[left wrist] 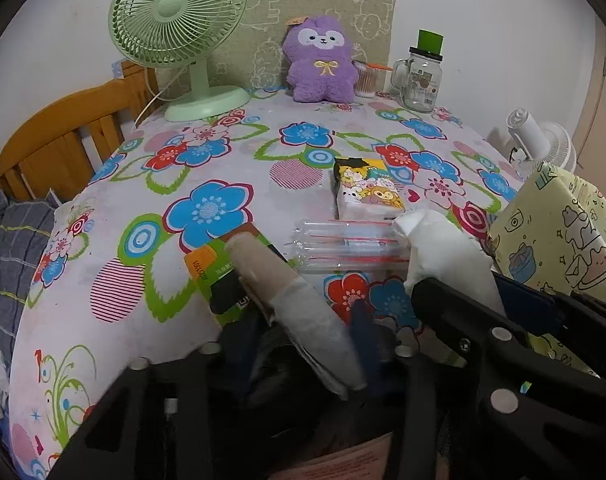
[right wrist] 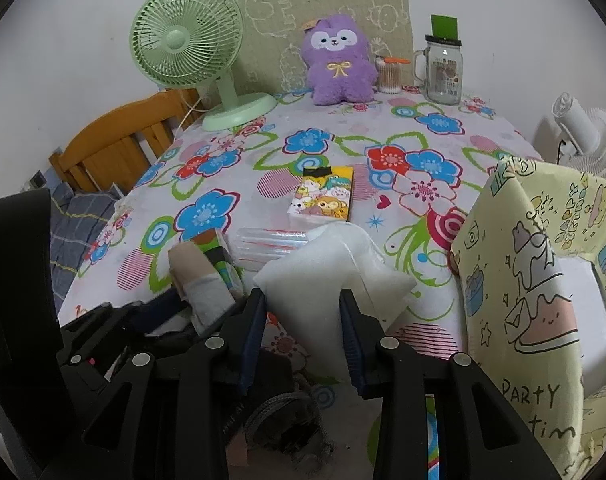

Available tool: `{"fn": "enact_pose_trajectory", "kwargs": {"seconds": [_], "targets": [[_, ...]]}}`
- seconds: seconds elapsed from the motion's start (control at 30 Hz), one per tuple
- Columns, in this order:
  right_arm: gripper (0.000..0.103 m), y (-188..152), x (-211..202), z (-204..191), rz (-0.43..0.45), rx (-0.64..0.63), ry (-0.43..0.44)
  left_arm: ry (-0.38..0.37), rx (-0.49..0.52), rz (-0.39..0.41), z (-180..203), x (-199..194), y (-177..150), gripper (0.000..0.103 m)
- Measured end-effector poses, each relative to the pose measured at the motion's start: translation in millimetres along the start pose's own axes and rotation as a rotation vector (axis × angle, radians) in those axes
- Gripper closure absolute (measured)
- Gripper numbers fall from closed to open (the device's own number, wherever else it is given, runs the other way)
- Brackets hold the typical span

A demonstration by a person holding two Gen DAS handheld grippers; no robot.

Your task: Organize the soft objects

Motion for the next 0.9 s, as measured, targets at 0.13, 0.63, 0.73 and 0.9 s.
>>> {"fn": "enact_pose_trajectory", "kwargs": {"seconds": [0.13,0.63,0.73,0.9], "targets": [[0.064,0,1,1,0.001,0.006,0.004,-0.014,0.002,0.01,2,-1,1,0.08],[0.064,10,-20,-1,0.059,0.012,0.013,-0.036,0.025,0.069,9,-26,13,0.093],[0.065,13,-28,-3,0.076,0.007,0.014,-0.033,0.029,0.086,9,-34,17,0.093],[0.065,18,-45,-6,0.11,0.002,0.016,-0.026,0.039,0.116,12,-50,23,0.093]]}}
Point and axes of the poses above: each gripper's, at about its wrist camera, not at the fingertips, and x roughly the way its jaws point, z to its right, y to its top, the point moved 1 cm from there along x, roughly the way its jaws point, and after that the axes turned 10 degrees about z, right-handed, at the moved point
